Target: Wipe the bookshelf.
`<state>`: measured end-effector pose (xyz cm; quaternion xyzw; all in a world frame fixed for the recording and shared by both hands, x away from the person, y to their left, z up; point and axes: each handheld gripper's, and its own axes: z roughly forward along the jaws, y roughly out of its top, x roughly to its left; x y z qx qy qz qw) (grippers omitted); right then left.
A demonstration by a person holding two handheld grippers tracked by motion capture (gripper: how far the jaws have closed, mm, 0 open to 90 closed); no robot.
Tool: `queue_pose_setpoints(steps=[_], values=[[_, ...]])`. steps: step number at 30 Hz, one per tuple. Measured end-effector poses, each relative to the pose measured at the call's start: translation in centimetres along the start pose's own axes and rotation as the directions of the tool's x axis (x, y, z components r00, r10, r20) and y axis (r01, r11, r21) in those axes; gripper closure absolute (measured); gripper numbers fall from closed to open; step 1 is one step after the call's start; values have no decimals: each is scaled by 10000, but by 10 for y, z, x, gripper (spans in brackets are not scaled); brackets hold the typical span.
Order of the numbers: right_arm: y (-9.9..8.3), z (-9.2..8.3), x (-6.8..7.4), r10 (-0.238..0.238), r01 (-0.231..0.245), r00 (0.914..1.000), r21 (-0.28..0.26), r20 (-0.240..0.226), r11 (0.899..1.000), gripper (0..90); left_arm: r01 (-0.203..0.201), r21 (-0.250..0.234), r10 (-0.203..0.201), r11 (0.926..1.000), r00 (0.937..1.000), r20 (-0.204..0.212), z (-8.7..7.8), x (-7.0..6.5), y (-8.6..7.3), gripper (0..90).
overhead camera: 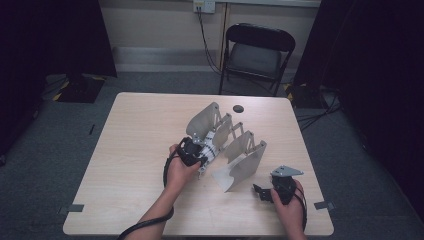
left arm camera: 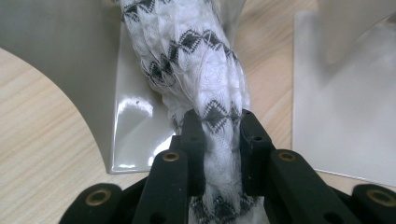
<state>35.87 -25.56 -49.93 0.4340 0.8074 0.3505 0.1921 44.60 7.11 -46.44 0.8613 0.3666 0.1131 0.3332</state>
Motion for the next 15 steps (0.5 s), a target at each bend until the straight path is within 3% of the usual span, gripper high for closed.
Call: queue_pose_setpoints(steps=[9, 15], values=[[0, 0, 0, 1, -1, 10000, 7, -2, 10000, 125, -99, -413, 87, 9991, 9996, -280, -31, 6, 11, 762], [0, 0, 0, -4, 4, 10000, 7, 7, 10000, 125, -108, -970, 65, 9952, 9990, -448, -55, 10, 24, 763]])
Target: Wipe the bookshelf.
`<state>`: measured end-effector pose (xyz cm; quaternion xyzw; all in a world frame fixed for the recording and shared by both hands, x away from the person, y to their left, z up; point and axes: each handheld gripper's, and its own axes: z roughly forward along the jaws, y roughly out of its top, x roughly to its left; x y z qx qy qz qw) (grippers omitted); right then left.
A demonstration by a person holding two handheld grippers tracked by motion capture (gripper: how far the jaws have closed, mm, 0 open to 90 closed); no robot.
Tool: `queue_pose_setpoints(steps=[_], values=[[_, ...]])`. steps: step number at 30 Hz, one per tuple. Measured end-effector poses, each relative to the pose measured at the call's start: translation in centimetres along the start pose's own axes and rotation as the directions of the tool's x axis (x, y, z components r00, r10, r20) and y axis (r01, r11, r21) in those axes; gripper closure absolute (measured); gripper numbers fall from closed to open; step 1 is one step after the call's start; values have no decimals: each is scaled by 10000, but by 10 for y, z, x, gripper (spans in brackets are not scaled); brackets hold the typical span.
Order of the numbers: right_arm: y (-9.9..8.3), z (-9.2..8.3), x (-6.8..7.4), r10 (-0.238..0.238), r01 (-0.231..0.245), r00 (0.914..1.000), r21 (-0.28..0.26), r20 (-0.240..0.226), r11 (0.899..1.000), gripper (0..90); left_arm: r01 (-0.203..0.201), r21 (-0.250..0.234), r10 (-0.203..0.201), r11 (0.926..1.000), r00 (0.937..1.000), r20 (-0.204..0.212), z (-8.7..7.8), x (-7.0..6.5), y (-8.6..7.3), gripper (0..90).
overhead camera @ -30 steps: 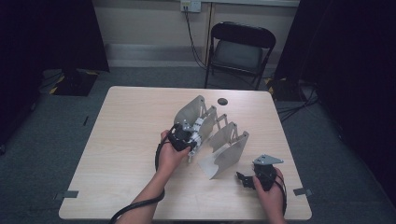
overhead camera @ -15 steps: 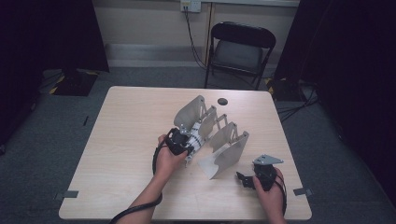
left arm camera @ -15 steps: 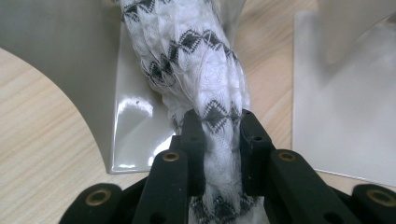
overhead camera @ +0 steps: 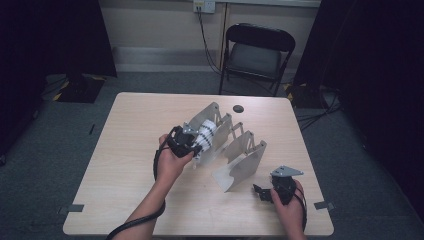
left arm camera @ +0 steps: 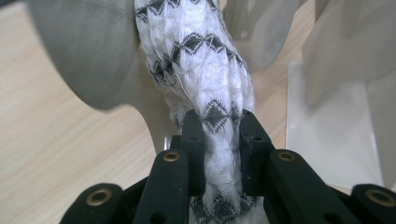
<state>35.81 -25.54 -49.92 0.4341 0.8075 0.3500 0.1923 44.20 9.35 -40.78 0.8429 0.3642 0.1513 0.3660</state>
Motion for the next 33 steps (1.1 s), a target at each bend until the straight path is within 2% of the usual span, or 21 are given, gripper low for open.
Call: queue_pose_setpoints(steps=[3, 4, 7, 9, 12, 13, 16, 18, 22, 26, 32, 33], values=[[0, 0, 0, 4, -4, 10000, 1, 6, 10000, 126, -88, -320, 86, 9994, 10000, -49, -11, -1, 12, 763], [0, 0, 0, 6, -6, 10000, 3, 8, 10000, 125, -246, -353, 244, 9991, 9997, -55, -15, -1, 16, 763], [0, 0, 0, 8, -8, 10000, 3, 8, 10000, 125, -277, -842, 268, 9961, 9996, -113, -25, -4, 31, 763], [0, 0, 0, 7, -7, 10000, 2, 7, 10000, 125, -472, -1048, 459, 9934, 9988, -147, -32, -5, 40, 763], [0, 0, 0, 8, -8, 10000, 3, 6, 10000, 125, -624, -1315, 613, 9893, 9980, -128, -36, -7, 51, 763], [0, 0, 0, 8, -8, 10000, 2, 2, 10000, 125, -526, -1400, 527, 9887, 9986, -30, -33, -9, 54, 763], [0, 0, 0, 10, -10, 10000, 4, 1, 10000, 125, -628, -1180, 638, 9910, 9979, 54, -23, -11, 54, 762], [0, 0, 0, 8, -8, 10000, 3, 0, 10000, 125, -512, -1064, 535, 9930, 9984, 192, -15, -10, 50, 762], [0, 0, 0, 10, -10, 10000, 4, 1, 10000, 125, -309, -929, 330, 9952, 9992, 206, -5, -8, 43, 762], [0, 0, 0, 10, -10, 10000, 3, -2, 10000, 125, -94, -879, 105, 9961, 9999, 118, -5, -3, 42, 762], [0, 0, 0, 9, -9, 10000, 2, -3, 10000, 125, -182, -803, 172, 9966, 9998, -130, -12, 0, 44, 762], [0, 0, 0, 8, -8, 10000, 3, -2, 10000, 125, -91, -893, 80, 9960, 9999, -132, -12, 0, 44, 762]])
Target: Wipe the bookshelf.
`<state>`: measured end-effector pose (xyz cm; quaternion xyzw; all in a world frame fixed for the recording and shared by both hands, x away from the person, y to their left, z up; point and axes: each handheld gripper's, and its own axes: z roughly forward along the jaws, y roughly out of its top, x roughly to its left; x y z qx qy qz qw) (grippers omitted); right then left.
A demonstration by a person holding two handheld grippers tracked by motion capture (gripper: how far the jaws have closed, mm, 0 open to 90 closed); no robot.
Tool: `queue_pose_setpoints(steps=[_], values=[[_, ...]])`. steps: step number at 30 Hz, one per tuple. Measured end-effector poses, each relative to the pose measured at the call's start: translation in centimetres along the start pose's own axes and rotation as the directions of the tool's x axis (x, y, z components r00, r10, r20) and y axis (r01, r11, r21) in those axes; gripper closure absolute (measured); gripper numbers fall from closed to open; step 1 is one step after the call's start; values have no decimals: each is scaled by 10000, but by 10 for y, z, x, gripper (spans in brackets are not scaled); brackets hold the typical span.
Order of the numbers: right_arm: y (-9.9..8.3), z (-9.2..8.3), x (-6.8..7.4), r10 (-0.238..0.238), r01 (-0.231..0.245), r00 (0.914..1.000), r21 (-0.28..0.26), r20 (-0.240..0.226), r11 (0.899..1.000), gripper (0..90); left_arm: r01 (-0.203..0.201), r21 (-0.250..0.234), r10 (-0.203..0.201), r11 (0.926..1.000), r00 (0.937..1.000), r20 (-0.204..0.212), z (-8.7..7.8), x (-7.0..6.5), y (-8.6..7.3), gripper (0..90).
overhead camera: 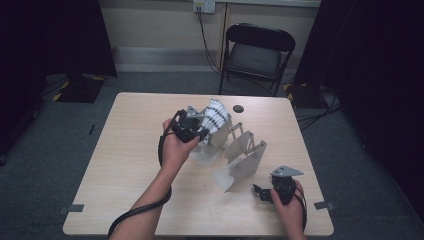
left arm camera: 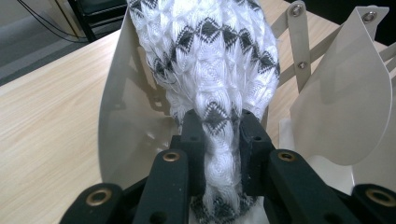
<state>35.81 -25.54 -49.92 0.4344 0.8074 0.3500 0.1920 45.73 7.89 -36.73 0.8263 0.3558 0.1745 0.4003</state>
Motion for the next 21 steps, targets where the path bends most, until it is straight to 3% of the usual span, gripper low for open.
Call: queue_pose_setpoints(steps=[8, 12, 14, 21], values=[[0, 0, 0, -15, 15, 10000, -5, 11, 10000, 126, -245, 152, 247, 9996, 9995, -176, -4, 1, 0, 763], [0, 0, 0, -12, 12, 10000, -3, 7, 10000, 126, -50, 94, 53, 9999, 9996, -270, -5, 2, -1, 763], [0, 0, 0, -13, 13, 10000, -3, 7, 10000, 125, -195, 268, 202, 9995, 9994, -264, -6, 4, -2, 764], [0, 0, 0, -24, 24, 10000, -4, 2, 10000, 125, -151, 257, 156, 9996, 9996, -214, -2, 1, -4, 763]])
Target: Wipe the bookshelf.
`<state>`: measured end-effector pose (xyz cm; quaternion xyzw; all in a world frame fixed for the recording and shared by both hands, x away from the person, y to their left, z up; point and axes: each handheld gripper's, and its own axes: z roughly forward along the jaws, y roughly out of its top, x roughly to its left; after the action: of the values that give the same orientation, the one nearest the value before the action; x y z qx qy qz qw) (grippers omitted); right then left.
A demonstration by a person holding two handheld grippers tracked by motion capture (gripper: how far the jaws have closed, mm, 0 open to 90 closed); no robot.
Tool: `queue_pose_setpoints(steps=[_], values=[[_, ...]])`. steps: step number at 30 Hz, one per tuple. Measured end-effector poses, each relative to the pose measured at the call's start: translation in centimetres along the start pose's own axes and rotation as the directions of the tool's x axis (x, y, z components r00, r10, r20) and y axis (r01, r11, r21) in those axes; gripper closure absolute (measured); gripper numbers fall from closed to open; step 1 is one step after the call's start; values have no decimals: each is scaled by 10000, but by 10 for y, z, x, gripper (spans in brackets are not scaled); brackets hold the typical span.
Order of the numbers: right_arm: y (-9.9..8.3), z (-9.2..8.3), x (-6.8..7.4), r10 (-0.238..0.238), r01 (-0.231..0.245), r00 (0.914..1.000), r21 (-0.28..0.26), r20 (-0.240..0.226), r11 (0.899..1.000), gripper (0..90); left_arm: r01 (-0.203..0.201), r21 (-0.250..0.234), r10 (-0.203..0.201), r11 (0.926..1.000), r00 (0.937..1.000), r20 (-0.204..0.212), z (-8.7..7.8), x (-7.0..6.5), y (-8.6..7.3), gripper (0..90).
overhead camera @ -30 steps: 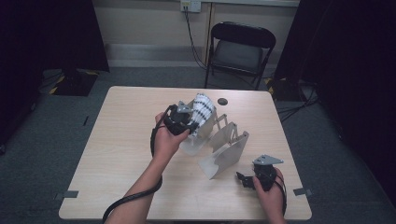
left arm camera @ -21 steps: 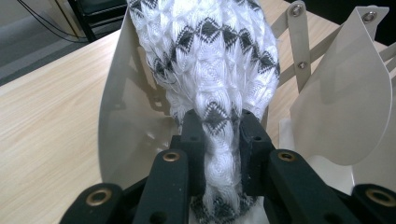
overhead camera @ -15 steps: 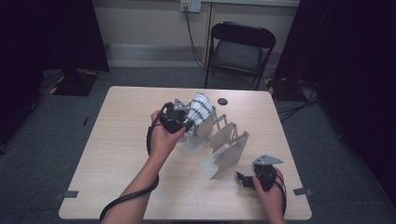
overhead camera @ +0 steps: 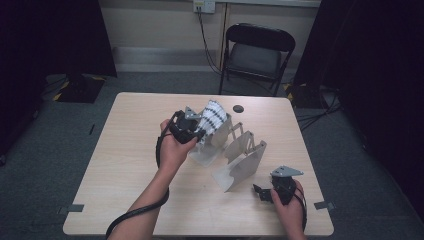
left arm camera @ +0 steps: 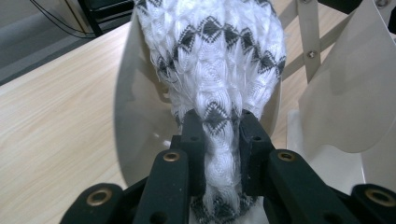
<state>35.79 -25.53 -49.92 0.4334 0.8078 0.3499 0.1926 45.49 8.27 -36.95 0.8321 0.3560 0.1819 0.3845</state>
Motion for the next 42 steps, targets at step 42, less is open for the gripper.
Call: queue_pose_setpoints(steps=[42], values=[[0, 0, 0, -18, 18, 10000, 0, -31, 10000, 124, -291, 1362, 219, 9903, 9983, 541, 62, -16, -44, 762]])
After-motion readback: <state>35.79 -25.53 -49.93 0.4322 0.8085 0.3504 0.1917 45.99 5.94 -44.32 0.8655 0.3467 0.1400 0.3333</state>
